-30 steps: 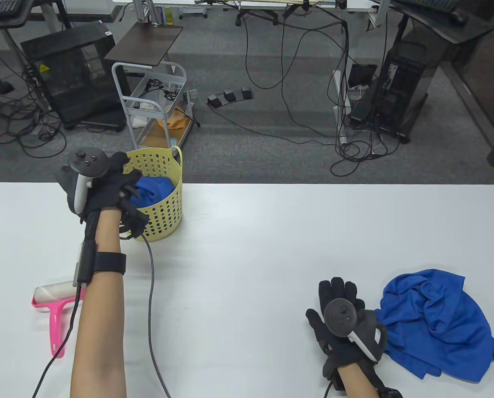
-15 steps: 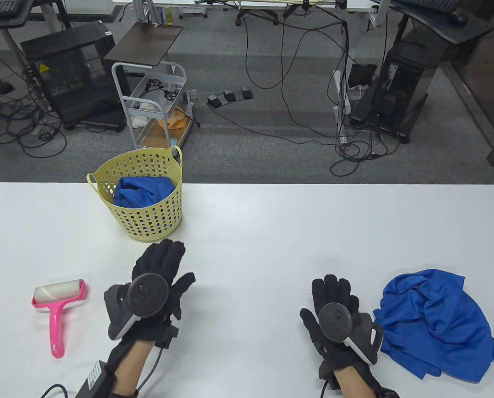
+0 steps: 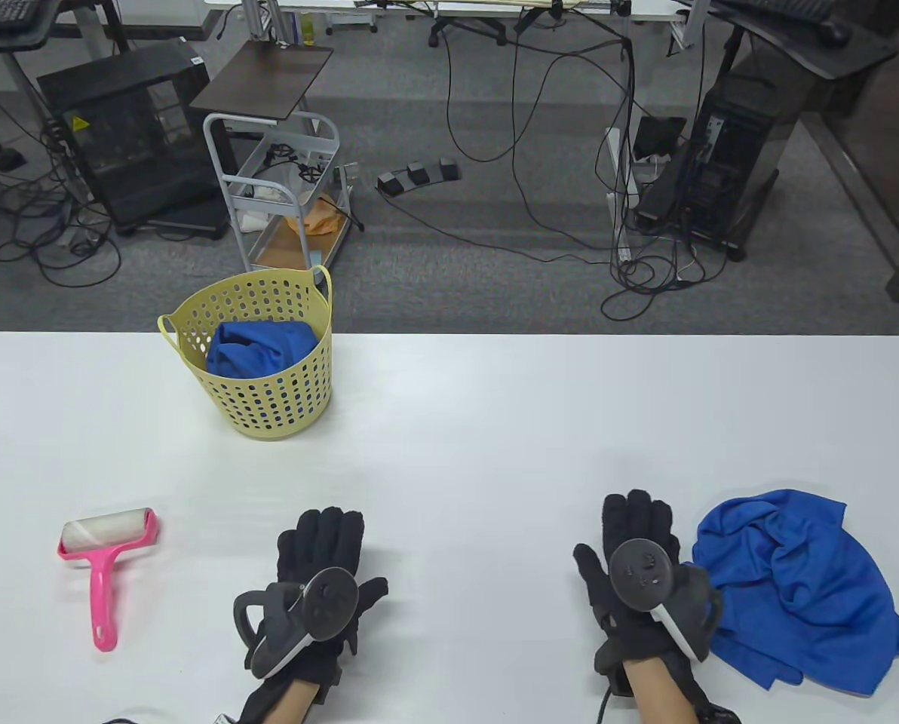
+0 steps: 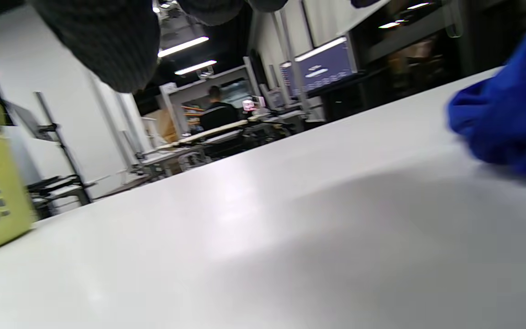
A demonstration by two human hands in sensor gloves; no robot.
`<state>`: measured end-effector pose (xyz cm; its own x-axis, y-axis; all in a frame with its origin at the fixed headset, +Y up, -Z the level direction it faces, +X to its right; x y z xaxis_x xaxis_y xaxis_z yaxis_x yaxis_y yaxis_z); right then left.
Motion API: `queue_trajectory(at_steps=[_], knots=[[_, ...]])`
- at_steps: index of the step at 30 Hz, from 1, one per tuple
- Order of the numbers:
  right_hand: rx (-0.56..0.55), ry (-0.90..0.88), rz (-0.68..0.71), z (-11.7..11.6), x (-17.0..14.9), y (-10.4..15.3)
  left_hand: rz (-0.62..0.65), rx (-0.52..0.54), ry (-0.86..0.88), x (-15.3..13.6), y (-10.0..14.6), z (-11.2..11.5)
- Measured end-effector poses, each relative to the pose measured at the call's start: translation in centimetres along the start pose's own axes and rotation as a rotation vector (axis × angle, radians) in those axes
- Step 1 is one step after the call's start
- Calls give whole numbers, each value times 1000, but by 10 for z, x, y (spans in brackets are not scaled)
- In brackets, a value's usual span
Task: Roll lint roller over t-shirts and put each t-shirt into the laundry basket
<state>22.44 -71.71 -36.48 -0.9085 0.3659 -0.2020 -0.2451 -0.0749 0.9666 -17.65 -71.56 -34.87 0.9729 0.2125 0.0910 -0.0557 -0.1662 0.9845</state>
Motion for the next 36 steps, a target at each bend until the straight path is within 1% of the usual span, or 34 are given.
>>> queue_trajectory(at_steps=[5,9,10,11,12,13,15,17,20,21,23,26,27,28,31,33,34,36], knots=[[91,190,-327,6,-75,-28,-1,-15,-25,2,-2,3],[202,312,-556,3,-120,-38,-6,-16,-30,-2,-4,2],[224,328,-594,2,-127,-39,-8,-17,-25,-3,-4,2],[275,348,-651,-2,-138,-41,-14,-19,-14,-5,-5,2],[326,333,-678,-6,-145,-42,-13,-21,-6,-6,-5,1],[347,308,-685,-9,-148,-42,-13,-22,-5,-6,-5,1],[349,203,-689,-14,-151,-44,-10,-27,-3,-8,-5,2],[308,207,-675,-14,-150,-47,-9,-32,-1,-8,-5,2],[281,370,-610,-7,-142,-52,-4,-41,5,-8,-5,2],[289,392,-597,-7,-139,-53,3,-48,8,-7,-4,3],[253,407,-593,-6,-133,-54,18,-57,9,-5,-3,3],[167,462,-570,0,-124,-55,23,-52,18,-5,-1,0],[109,481,-545,7,-117,-55,22,-44,27,-5,-1,-1],[68,485,-499,12,-108,-56,26,-42,29,-4,-1,-2],[45,440,-376,27,-78,-57,33,-49,19,-3,-2,0],[-44,346,-283,47,-45,-54,45,-53,29,0,-2,0],[-65,314,-240,54,-32,-52,47,-50,37,1,-2,-1],[-132,209,-116,76,6,-43,78,-47,69,6,-1,-6]])
Point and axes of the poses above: the tracker on the back of each hand, its own x axis roughly to the thumb side, its own y axis roughly from the fingertips to the wrist, z = x × y, the point moved 5 cm from there along -y, roughly from the wrist to the fingertips, and after that the axes turned 2 degrees about -z, right-handed, at the moved point
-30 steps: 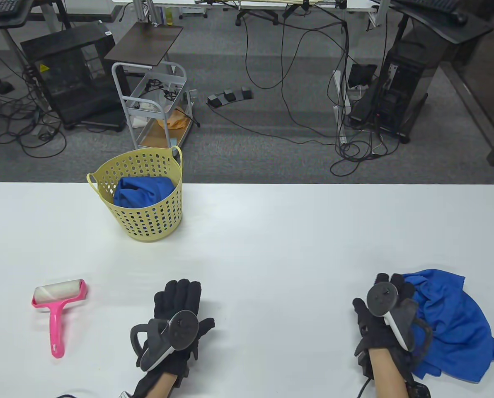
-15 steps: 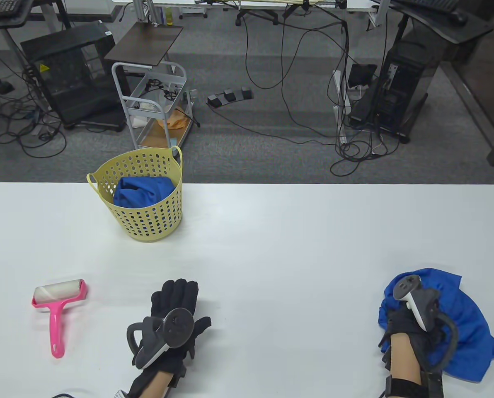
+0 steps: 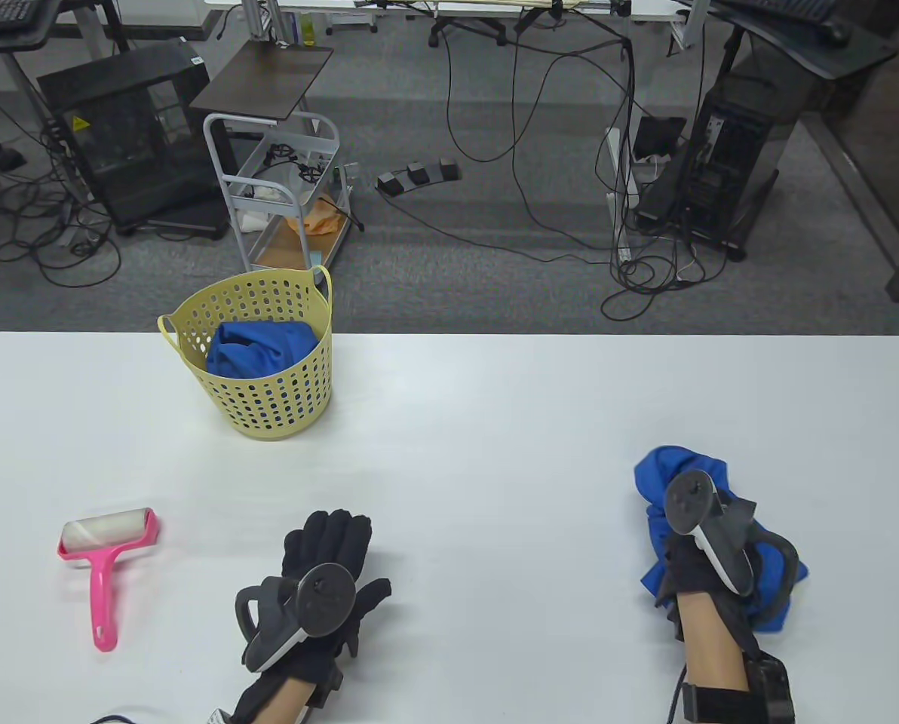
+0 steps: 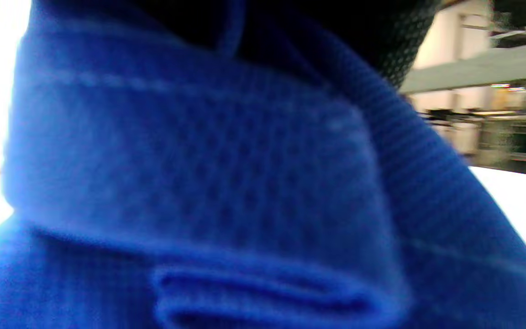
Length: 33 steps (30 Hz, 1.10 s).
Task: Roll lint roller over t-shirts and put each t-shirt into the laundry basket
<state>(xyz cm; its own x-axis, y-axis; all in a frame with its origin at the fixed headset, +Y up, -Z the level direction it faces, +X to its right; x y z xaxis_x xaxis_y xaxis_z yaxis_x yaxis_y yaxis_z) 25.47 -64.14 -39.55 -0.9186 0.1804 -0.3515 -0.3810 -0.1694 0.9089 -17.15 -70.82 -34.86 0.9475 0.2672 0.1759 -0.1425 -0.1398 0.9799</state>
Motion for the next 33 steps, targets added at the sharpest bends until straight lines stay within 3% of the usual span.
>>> queue_trajectory(at_steps=[4,7,9,11,13,17,20,24,29,33], knots=[[-70,-357,255,73,65,34,77,-34,201,24,-3,-17],[-69,-504,432,109,101,57,141,-64,402,52,-11,-37],[0,-652,528,120,122,67,160,-77,487,70,-23,-54],[64,-757,639,126,138,74,138,6,528,74,-40,-78],[110,-810,658,126,145,75,155,60,558,75,-55,-98],[84,-781,576,122,134,59,222,142,608,71,-70,-134],[31,-812,461,121,103,36,197,195,550,56,-72,-166],[30,-760,415,121,90,24,191,269,528,50,-73,-205],[54,-784,423,134,93,20,219,307,458,59,-74,-246],[72,-638,449,138,110,17,258,286,539,80,-76,-260]])
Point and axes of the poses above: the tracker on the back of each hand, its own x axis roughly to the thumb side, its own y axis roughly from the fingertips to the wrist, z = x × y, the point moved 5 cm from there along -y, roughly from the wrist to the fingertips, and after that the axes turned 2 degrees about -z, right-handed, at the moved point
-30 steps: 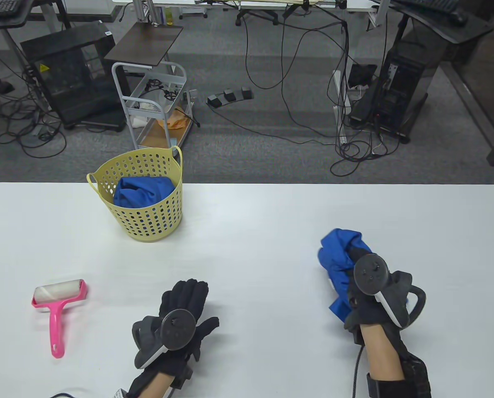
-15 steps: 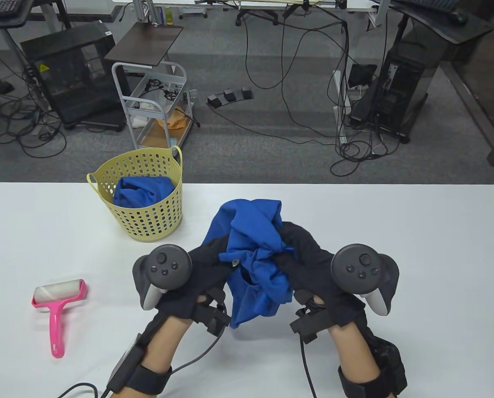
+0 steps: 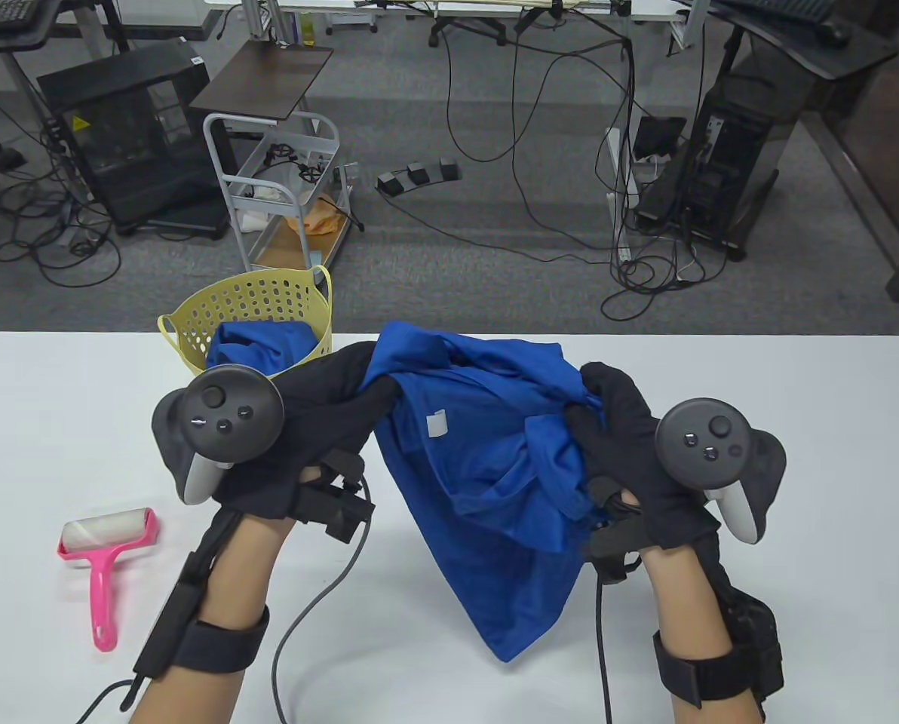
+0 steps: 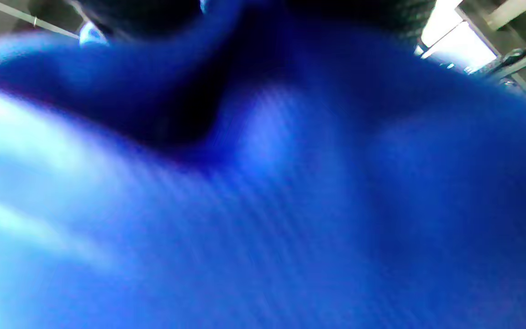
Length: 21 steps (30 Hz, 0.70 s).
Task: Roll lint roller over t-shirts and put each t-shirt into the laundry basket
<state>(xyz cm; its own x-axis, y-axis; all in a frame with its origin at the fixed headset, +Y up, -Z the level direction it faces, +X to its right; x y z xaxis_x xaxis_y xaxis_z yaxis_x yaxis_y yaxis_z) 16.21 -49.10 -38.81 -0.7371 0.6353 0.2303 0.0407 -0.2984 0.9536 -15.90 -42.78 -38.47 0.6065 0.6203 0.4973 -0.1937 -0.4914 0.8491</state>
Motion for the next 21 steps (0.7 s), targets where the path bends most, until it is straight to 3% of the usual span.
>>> queue_trajectory(at_steps=[2,4,5,8,10,12,17,21], knots=[[-19,-71,70,2,18,5,22,6,-25,15,-5,2],[-35,-182,238,4,50,14,55,-25,-66,33,-10,9],[15,-215,283,-1,65,16,64,-43,-86,41,-13,15],[149,-141,294,-24,94,10,87,-117,-73,63,-20,30],[80,-109,269,-21,98,3,67,-139,10,70,-20,34],[-21,-219,292,-11,99,-1,80,-102,3,65,-21,29],[-4,-203,271,-8,84,-10,-11,-117,1,30,-20,27],[-21,-182,251,-6,79,-12,-30,-128,-11,19,-19,34]])
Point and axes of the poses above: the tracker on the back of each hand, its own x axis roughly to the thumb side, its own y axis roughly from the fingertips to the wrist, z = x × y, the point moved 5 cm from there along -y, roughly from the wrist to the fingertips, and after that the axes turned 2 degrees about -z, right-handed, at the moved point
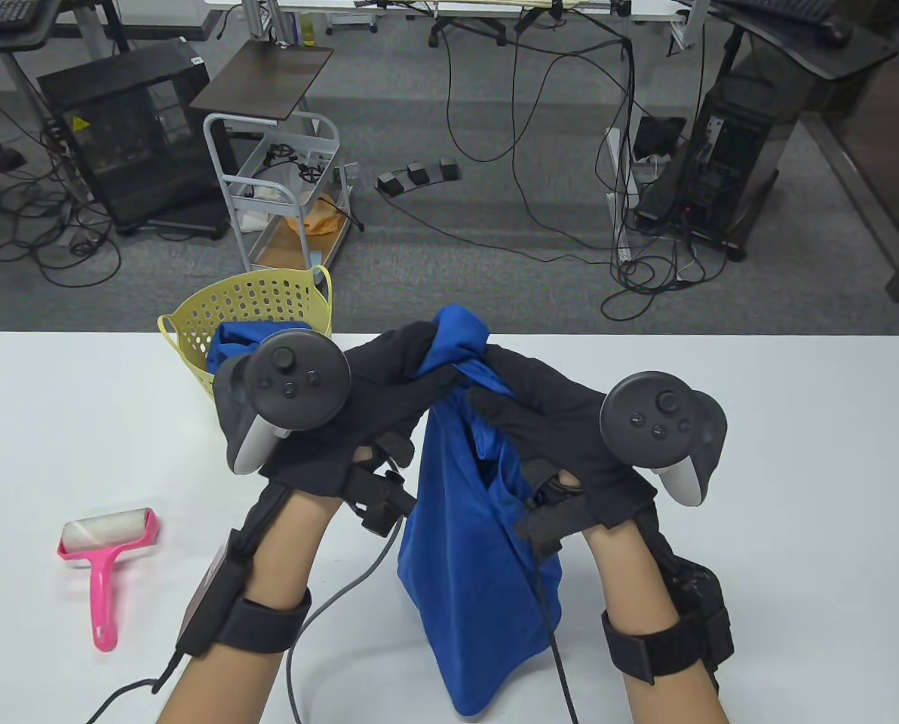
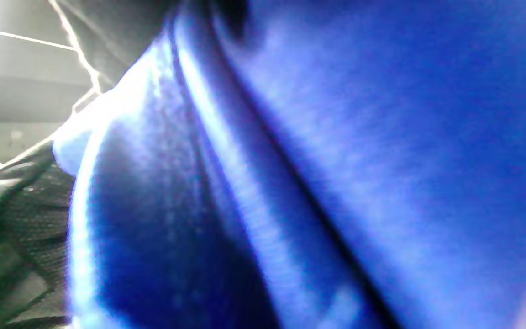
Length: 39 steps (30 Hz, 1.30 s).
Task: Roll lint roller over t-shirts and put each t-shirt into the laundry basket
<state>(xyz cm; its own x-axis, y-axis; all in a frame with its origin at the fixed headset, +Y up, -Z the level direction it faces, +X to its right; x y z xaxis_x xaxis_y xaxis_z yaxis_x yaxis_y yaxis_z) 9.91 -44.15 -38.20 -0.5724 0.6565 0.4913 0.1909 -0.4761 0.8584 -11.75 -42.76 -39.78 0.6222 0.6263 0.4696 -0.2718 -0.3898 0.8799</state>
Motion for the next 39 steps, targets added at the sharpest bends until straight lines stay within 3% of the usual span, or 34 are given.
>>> queue_trajectory(at_steps=[3,6,7,9,11,15,18,20,22,24,27,30,33,35,39], knots=[[-24,-21,-23,3,-1,-3,-22,-55,147,-4,-2,14],[-34,-148,-3,8,1,-4,-19,-245,399,-6,-3,43],[-37,-191,14,10,1,-4,-29,-271,407,-7,-3,49],[-14,-211,18,14,0,-3,-14,-251,365,-9,-5,53],[-78,-154,-18,25,-11,0,-20,-297,297,-11,-6,53],[-139,-254,-70,59,-36,6,-31,-209,-81,-18,-3,40],[-156,-134,-86,65,-43,11,3,-165,-99,-13,0,36],[-200,-73,-96,67,-47,15,19,-125,-238,-8,1,33],[-158,-94,-95,65,-52,16,24,-62,-320,-7,2,28],[-189,-80,-105,66,-56,19,12,-14,-300,-8,4,22],[-121,-43,-69,61,-52,19,20,-30,-335,-4,6,19],[101,207,-70,40,-43,17,47,10,-229,7,6,12],[171,447,-1,18,-25,19,62,-7,-128,21,3,16],[185,381,73,8,-13,21,73,-2,-209,32,2,19],[210,105,82,-1,-5,24,93,2,-288,43,3,23]])
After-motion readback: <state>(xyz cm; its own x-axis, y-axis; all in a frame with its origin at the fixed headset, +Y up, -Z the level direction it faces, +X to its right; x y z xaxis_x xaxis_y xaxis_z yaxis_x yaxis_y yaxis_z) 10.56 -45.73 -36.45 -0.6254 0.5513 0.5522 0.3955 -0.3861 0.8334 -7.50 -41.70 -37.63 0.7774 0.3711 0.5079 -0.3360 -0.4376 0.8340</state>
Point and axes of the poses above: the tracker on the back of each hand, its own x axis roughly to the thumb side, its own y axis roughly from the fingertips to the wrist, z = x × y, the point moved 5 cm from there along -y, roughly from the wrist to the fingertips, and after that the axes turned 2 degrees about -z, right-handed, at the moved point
